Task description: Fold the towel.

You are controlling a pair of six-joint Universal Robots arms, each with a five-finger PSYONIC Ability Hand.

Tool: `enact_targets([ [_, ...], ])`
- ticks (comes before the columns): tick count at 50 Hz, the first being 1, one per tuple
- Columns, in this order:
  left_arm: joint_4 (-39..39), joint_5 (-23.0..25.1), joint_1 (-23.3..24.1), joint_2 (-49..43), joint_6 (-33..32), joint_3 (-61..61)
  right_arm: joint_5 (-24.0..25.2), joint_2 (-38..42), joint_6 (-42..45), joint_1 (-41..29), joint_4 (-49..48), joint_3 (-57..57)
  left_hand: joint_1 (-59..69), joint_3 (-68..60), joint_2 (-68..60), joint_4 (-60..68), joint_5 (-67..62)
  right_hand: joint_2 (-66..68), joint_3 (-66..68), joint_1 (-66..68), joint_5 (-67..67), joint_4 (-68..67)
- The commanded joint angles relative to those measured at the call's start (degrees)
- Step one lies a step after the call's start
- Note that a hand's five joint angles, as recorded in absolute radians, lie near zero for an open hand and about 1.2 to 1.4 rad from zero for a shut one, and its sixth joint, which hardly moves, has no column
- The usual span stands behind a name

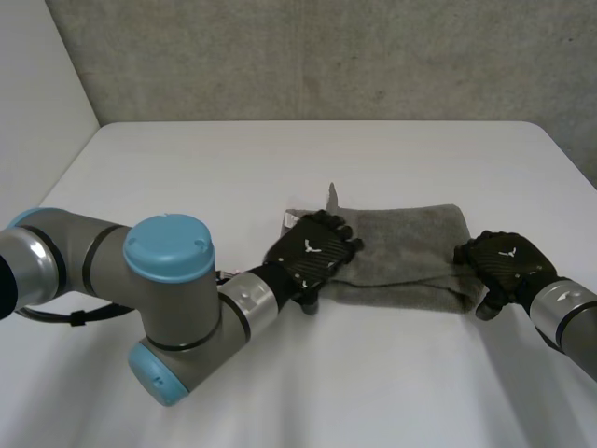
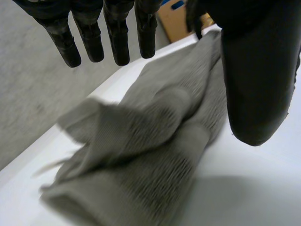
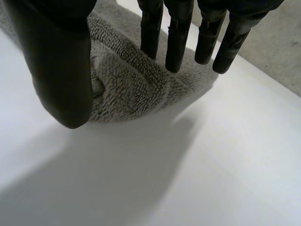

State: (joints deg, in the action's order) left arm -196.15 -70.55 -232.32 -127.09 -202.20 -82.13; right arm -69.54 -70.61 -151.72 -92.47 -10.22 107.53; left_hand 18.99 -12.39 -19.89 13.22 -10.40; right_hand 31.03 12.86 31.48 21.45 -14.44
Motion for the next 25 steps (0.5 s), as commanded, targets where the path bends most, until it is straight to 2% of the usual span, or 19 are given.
enact_targets([
  [1,0.41,-5.64,-3.14,-0.96,-2.49,-0.92,0.63,1.27,-0.15,0.01,-0.24,0.93,1.82,2.39,-0.93,-3.22,-0.42,4.79,-2.86,4.33,4.37,4.44],
  [10,0.59,-7.33,-4.11,-0.53,-4.26,-5.49,0.63,1.36,-0.15,-0.43,-0.95,1.81,1.48,2.39,-0.59,-3.22,-0.08,7.99,-2.86,7.53,7.57,4.44],
  [15,0.59,-7.33,-4.02,-0.17,-4.35,-8.04,0.72,1.36,-0.15,-0.69,-1.12,1.81,1.31,2.39,-0.42,-3.22,0.09,18.08,-2.86,17.63,17.66,4.44],
  [17,0.59,-7.41,-3.84,0.79,-4.35,-9.18,0.72,1.36,-0.15,-0.6,-1.47,1.9,1.31,2.39,-0.42,-3.22,0.09,32.47,-2.86,32.01,32.05,4.44],
  [18,0.59,-7.41,-3.84,0.79,-4.35,-9.18,0.72,1.36,-0.15,-0.6,-1.47,1.9,1.31,2.39,-0.42,-3.22,0.09,32.55,-2.86,32.09,32.13,4.44],
  [20,0.59,-7.5,-3.76,2.02,-4.35,-9.88,0.98,0.83,-0.15,-0.51,-1.56,1.99,1.15,2.39,-0.25,-3.22,0.26,45.43,-2.86,44.98,45.01,4.44],
  [25,0.68,-7.5,-3.76,4.39,-4.17,-11.11,2.65,-0.57,-0.07,-0.08,-1.13,1.9,1.31,2.39,-0.42,-3.22,0.09,48.97,-2.86,48.52,48.55,4.44],
])
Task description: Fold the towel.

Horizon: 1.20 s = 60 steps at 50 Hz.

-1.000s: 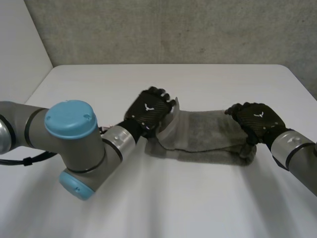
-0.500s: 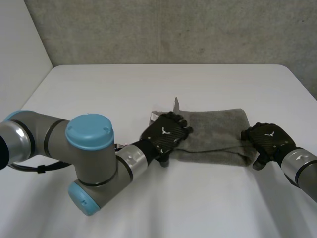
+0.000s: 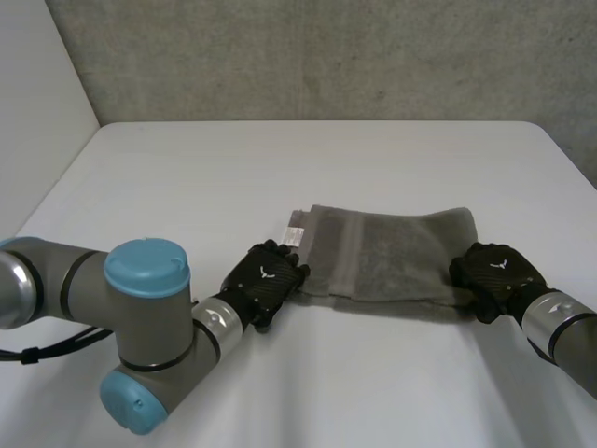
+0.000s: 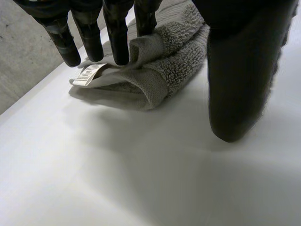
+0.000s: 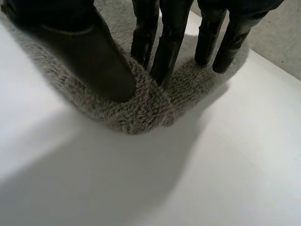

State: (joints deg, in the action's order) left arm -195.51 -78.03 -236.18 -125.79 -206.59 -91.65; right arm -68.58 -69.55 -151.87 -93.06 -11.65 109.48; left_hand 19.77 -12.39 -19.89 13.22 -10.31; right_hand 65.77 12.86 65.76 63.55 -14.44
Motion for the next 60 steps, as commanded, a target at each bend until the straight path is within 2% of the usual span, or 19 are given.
enact_targets([
  [1,0.04,-0.02,0.1,3.09,0.23,-1.6,1.69,-1.64,0.09,0.51,0.31,-0.05,0.54,2.39,-0.42,-3.22,0.01,14.23,-2.86,14.24,6.45,4.44],
  [10,2.5,-0.02,0.54,8.98,0.93,-6.52,4.33,-5.33,5.8,4.02,3.04,-0.23,1.05,2.39,-0.92,-3.22,-0.5,14.23,-2.86,14.24,6.45,4.44],
  [15,4.61,0.07,0.54,11.35,1.1,-10.73,5.91,-5.94,14.65,5.61,8.99,-4.52,1.05,2.39,-0.92,-3.22,-0.5,14.23,-2.86,14.24,6.45,4.44],
  [19,4.87,0.16,0.54,12.85,1.19,-11.79,6.97,-6.03,17.4,4.99,13.15,-7.26,1.05,2.39,-0.92,-3.22,-0.5,14.23,-2.86,14.24,6.45,4.44],
  [25,4.96,-0.02,0.11,16.53,3.21,-11.8,7.93,-6.12,17.4,-4.74,14.64,-14.01,1.05,2.39,-0.92,-3.22,-0.5,14.23,-2.86,14.24,6.45,4.44],
  [29,4.87,-0.1,-0.86,19.43,5.75,-11.09,6.88,-5.42,17.66,-11.86,14.73,-18.41,0.88,2.39,-0.75,-3.22,-0.33,14.23,-2.86,14.24,6.45,4.44],
  [32,4.87,-0.1,-1.57,20.49,6.29,-10.92,6.79,-4.63,17.66,-14.26,14.9,-19.56,0.71,2.39,-0.59,-3.22,-0.16,14.23,-2.86,14.24,6.45,4.44],
  [34,4.7,-0.1,-3.23,22.59,6.99,-10.57,6.44,-1.65,17.84,-18.46,14.99,-21.84,0.37,2.39,-0.25,-3.22,0.17,14.23,-2.86,14.24,6.45,4.44],
  [40,4.35,-0.1,-5.26,24.45,8.05,-9.69,5.56,2.14,17.93,-24.01,15.08,-24.75,-0.47,2.39,0.59,-3.22,1.02,14.23,-2.86,14.24,6.45,4.44],
  [42,4.08,-0.1,-7.27,25.24,9.1,-9.25,5.21,4.59,18.02,-27.34,15.08,-26.5,-0.8,2.39,0.93,-3.22,1.35,14.23,-2.86,14.24,6.45,4.44],
  [48,3.82,-0.1,-10.71,25.77,11.65,-8.72,4.24,10.4,17.84,-31.04,14.99,-29.93,-0.81,2.39,0.93,-3.22,1.35,14.23,-2.86,14.24,6.45,4.44],
  [50,3.3,-0.02,-12.02,25.77,13.31,-8.63,2.14,13.73,17.93,-33.23,14.99,-32.47,-0.64,2.39,0.76,-3.22,1.19,14.23,-2.86,14.24,6.45,4.44],
  [60,2.24,0.07,-12.64,25.07,13.94,-8.63,-0.94,18.14,16.97,-35.88,14.64,-36.44,-0.64,2.39,0.76,-3.22,1.18,14.23,-2.86,14.24,6.45,4.44],
])
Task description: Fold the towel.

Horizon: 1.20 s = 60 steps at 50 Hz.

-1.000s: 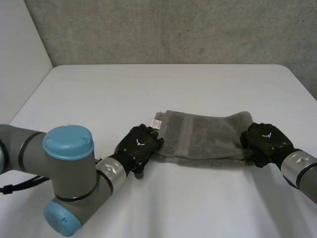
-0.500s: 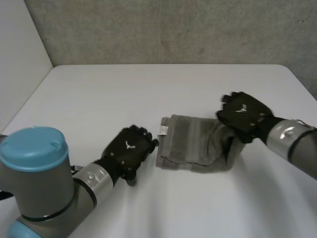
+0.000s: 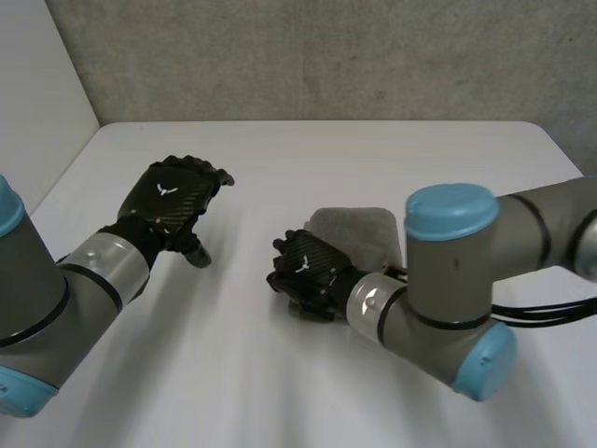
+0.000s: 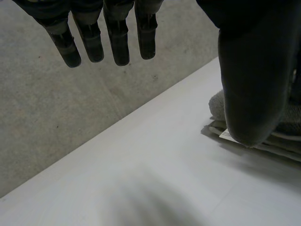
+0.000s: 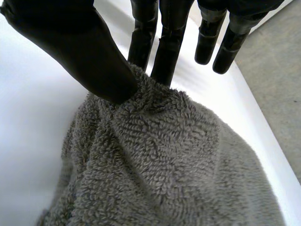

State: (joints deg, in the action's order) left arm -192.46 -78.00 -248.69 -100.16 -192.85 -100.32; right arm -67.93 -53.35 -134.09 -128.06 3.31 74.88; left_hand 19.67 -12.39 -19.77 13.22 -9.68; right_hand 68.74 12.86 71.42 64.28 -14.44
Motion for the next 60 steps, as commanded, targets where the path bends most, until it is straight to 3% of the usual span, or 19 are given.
enact_targets([
  [1,-1.34,0.04,-0.13,-0.74,0.19,0.13,-2.02,1.94,-1.87,-0.88,-0.41,-1.84,-0.7,2.39,0.8,-3.22,0.72,7.99,-2.86,5.31,2.45,4.44],
  [2,-1.34,0.04,-0.13,-0.74,0.19,0.13,-2.03,1.94,-1.88,-0.88,-0.41,-1.84,-0.7,2.39,0.81,-3.22,0.72,7.96,-2.86,5.27,2.42,4.44],
  [4,-2.92,0.04,0.22,-1.18,0.19,0.91,-3.25,1.5,-6.07,-0.18,-0.41,-1.23,-0.54,2.39,0.64,-3.22,0.55,-56.94,-2.86,-59.63,-62.48,4.44],
  [10,-3.28,0.04,1.37,-3.64,0.28,3.82,-4.14,-3.87,-15.33,1.58,-0.24,0.79,-0.54,2.39,0.64,-3.22,0.55,-58.74,-2.86,-61.42,-64.28,4.44],
  [18,-3.19,0.13,6.37,-8.64,4.84,11.1,-3.52,-19.84,-31.56,11.85,-3.57,12.64,-0.2,2.39,0.3,-3.22,0.22,-58.74,-2.86,-61.42,-64.28,4.44],
  [25,-3.01,-0.13,10.58,-14.0,8.18,16.99,-2.65,-22.59,-38.17,18.71,-5.5,16.96,0.3,2.39,-0.2,-3.22,-0.29,-58.74,-2.86,-61.42,-64.28,4.44],
  [32,-2.84,-0.22,13.85,-19.9,11.53,21.4,-2.29,-20.57,-43.36,23.56,-7.09,17.85,0.81,2.39,-0.71,-3.22,-0.79,-58.74,-2.86,-61.42,-64.28,4.44],
  [39,-3.01,-0.22,17.8,-25.17,14.25,23.51,-2.82,-10.03,-48.54,23.29,-6.92,13.9,0.81,2.39,-0.71,-3.22,-0.79,-58.74,-2.86,-61.42,-64.28,4.44],
  [53,-3.28,-0.22,16.75,-26.23,13.37,20.08,-3.61,-0.09,-53.47,19.07,-6.57,5.63,0.64,2.39,-0.54,-3.22,-0.63,-58.74,-2.86,-61.42,-64.28,4.44],
  [60,-3.45,-0.22,13.67,-26.14,12.14,15.52,-3.79,1.84,-53.03,16.36,-6.57,3.96,0.64,2.39,-0.54,-3.22,-0.63,-58.74,-2.86,-61.42,-64.28,4.44],
])
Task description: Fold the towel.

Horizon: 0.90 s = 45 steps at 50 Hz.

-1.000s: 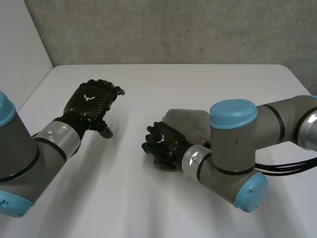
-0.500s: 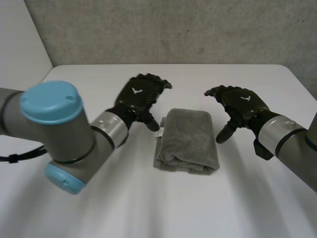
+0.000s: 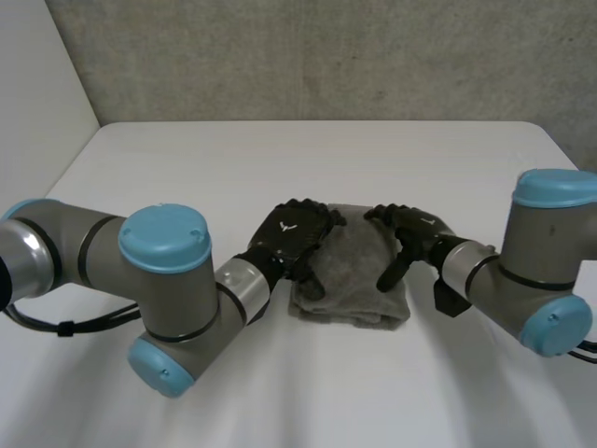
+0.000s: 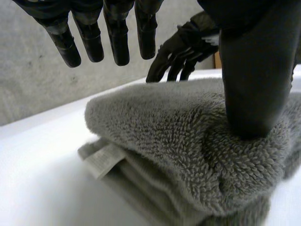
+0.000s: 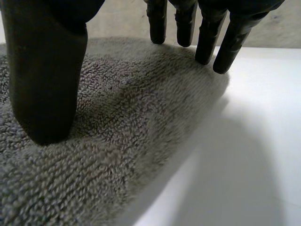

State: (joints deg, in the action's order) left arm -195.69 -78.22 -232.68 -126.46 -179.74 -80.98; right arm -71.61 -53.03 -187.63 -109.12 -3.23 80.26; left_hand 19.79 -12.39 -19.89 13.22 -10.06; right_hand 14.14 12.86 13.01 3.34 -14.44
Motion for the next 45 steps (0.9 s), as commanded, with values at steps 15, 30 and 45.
enact_targets([
  [15,-0.31,0.09,-2.43,-1.06,-1.13,-4.1,-3.8,5.82,9.2,-5.49,0.68,-4.93,0.52,2.39,-0.42,-3.22,-0.25,-4.14,-2.86,-3.01,-3.34,4.44],
  [30,0.48,0.0,-2.61,0.24,-1.13,-3.83,-5.38,-2.41,10.88,-4.61,2.87,-4.32,0.02,2.39,0.09,-3.22,0.26,-4.14,-2.86,-3.01,-3.34,4.44],
  [45,3.47,-5.42,-5.15,20.71,-0.43,-1.47,-6.87,-21.48,10.88,-1.37,7.63,-1.86,-2.34,2.39,2.44,-3.22,2.62,-4.14,-2.86,-3.01,-3.34,4.44],
])
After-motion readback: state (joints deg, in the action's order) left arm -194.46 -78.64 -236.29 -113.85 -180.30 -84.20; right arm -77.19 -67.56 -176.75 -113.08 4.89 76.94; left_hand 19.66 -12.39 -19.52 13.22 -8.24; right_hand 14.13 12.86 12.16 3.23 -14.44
